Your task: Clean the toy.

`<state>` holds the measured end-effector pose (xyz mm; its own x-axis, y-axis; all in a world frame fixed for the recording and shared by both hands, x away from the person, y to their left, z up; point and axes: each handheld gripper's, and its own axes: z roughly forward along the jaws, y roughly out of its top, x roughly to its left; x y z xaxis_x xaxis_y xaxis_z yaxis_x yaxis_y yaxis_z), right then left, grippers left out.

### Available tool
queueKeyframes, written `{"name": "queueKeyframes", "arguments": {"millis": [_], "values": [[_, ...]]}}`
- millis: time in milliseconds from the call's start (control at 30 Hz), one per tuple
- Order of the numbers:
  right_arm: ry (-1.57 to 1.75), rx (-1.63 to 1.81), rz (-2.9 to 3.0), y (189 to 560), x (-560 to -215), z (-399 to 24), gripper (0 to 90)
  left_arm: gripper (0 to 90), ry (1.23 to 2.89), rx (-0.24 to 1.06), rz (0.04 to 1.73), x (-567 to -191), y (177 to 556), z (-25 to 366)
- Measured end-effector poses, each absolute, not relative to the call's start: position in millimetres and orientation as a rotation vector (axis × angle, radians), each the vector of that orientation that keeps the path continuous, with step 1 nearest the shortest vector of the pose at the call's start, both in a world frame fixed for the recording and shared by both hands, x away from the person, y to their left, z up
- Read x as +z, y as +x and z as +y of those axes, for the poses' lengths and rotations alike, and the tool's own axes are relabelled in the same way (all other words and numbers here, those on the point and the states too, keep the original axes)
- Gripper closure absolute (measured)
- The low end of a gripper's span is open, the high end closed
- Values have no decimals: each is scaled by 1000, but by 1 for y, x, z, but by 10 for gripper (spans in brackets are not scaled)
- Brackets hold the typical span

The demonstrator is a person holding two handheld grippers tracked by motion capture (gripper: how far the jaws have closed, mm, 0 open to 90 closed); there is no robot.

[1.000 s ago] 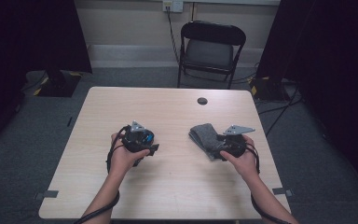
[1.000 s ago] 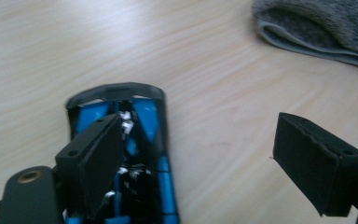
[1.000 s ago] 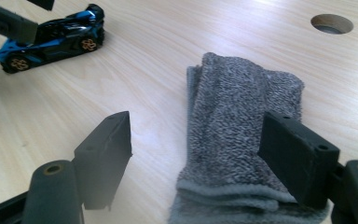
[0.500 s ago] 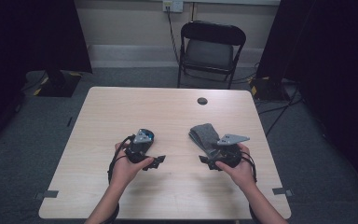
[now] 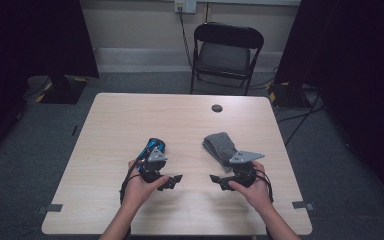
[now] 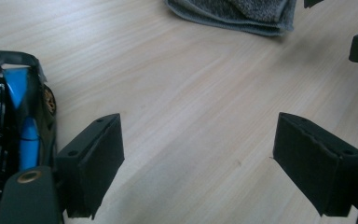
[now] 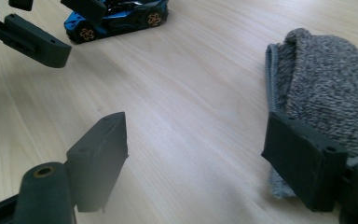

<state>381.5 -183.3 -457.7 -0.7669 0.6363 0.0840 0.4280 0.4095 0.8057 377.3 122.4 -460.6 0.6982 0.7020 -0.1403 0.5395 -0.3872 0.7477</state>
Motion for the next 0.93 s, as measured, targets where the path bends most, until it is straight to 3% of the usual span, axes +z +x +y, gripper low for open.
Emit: {"name": "queueKeyframes", "arguments": {"millis": [567, 933], "values": [[848, 1265, 2563, 356, -487, -158, 199, 160, 2171, 190, 854, -492, 354, 108], [774, 1200, 2604, 349, -500, -151, 195, 153, 2219, 299, 724, -501, 350, 103]]}}
